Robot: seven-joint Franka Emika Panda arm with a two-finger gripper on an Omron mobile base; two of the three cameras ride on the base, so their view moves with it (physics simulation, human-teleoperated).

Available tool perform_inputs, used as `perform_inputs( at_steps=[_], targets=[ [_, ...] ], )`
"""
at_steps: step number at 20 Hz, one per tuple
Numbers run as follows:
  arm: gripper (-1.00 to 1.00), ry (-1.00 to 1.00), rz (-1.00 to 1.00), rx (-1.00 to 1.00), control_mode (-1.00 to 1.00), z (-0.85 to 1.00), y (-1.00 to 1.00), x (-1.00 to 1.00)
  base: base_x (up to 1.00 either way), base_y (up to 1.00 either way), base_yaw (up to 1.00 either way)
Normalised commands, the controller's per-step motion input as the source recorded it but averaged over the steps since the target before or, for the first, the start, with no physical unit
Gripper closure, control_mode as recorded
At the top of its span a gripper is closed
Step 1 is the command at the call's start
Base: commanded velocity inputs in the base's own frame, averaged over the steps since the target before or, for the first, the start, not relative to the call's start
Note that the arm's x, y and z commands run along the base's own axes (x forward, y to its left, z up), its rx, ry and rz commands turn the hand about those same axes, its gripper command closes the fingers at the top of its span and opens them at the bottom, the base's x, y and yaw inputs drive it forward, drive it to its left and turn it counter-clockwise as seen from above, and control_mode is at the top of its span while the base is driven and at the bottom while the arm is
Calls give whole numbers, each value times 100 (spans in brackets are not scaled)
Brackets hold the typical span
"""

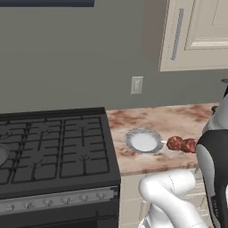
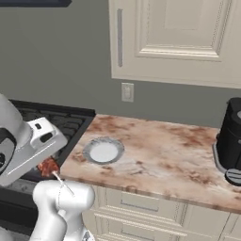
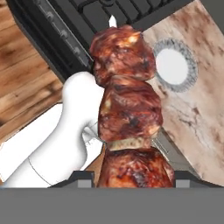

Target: Place the cold items (eggplant and orange) from the fridge in one tupperware on the dining counter. Place the warm items (hot dog and kebab skewer) in the stove area in another tupperware.

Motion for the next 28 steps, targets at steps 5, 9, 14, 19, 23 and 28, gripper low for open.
perform_inputs(
  at_steps=[5,9,14,19,23,28],
  targets=[
    [100,0,0,0,100,0,0,0,-24,23,25],
    [100,0,0,0,100,0,0,0,-5,30,84],
    [100,0,0,0,100,0,0,0,-39,0,83],
    [100,0,0,0,100,0,0,0,-31,2,85],
    [100,0,0,0,100,0,0,0,-21,25,85],
    [100,0,0,0,100,0,0,0,-21,45,82]
  ],
)
